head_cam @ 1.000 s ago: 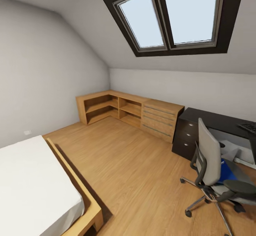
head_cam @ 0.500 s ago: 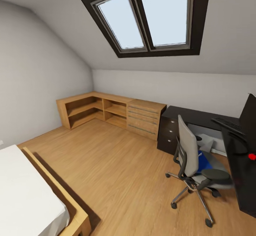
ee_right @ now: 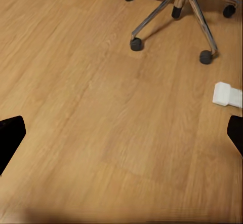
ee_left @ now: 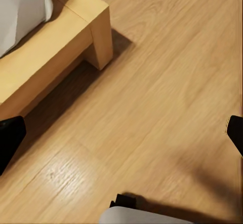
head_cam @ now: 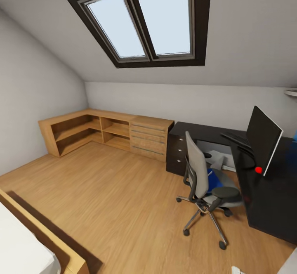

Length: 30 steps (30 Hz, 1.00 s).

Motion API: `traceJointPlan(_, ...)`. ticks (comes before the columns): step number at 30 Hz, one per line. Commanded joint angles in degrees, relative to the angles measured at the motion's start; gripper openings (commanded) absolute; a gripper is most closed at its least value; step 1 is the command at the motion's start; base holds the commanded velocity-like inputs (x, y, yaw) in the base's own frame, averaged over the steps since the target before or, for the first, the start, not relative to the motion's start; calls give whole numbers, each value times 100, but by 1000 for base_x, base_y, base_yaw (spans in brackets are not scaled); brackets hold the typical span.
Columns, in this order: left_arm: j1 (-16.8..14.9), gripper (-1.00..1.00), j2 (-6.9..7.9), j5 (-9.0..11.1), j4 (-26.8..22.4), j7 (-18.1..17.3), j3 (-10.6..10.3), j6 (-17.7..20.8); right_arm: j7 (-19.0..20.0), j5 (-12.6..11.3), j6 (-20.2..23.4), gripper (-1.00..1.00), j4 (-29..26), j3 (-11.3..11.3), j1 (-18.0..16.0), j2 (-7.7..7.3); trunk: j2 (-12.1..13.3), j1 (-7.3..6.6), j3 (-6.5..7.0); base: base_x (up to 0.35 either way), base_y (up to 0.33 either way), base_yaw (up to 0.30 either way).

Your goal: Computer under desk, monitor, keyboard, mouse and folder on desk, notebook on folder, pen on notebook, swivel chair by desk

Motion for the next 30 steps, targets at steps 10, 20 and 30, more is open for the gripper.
traceJointPlan(10, -1, 100, 4, 56, -1, 1, -30, -14, -10, 64, -24, 100, 2, -15, -5, 1, -6, 1, 18, 0, 0, -299)
traceJointPlan(20, -1, 100, 4, 56, -1, 1, -30, -14, -34, 78, -66, 100, 8, -30, -5, 17, -6, 1, 32, 0, 0, -147)
traceJointPlan(30, -1, 100, 4, 56, -1, 1, -30, -14, 0, 88, -54, 100, 25, -29, -5, -76, -6, 1, 33, 0, 0, -6)
